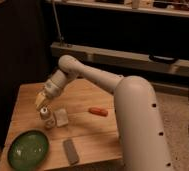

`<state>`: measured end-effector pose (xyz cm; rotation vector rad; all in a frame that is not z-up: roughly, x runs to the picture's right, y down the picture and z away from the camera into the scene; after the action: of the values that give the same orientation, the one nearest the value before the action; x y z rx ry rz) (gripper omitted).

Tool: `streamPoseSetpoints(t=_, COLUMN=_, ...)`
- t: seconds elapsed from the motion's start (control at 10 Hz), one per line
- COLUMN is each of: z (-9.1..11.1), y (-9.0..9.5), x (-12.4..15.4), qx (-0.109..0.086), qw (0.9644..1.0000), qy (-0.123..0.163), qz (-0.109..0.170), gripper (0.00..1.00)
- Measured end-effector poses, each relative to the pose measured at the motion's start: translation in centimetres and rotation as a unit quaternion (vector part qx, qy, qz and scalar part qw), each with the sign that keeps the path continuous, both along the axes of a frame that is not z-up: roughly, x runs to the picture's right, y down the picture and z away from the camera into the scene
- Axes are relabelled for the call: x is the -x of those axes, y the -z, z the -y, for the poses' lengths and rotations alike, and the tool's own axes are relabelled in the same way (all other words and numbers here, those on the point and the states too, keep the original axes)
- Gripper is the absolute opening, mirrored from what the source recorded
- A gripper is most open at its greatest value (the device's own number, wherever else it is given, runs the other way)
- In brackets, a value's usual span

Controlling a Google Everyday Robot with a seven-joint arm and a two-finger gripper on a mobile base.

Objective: Knock the bottle over

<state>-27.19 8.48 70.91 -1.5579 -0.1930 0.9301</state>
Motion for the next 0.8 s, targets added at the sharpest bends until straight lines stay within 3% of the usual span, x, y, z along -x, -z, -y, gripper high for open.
streamPoseSetpoints(t=0.8, z=-0.15, y=0.0, x=-0.08, qx=0.009, qw=0.9999, qy=0.008, qz=0.003, gripper=0.0)
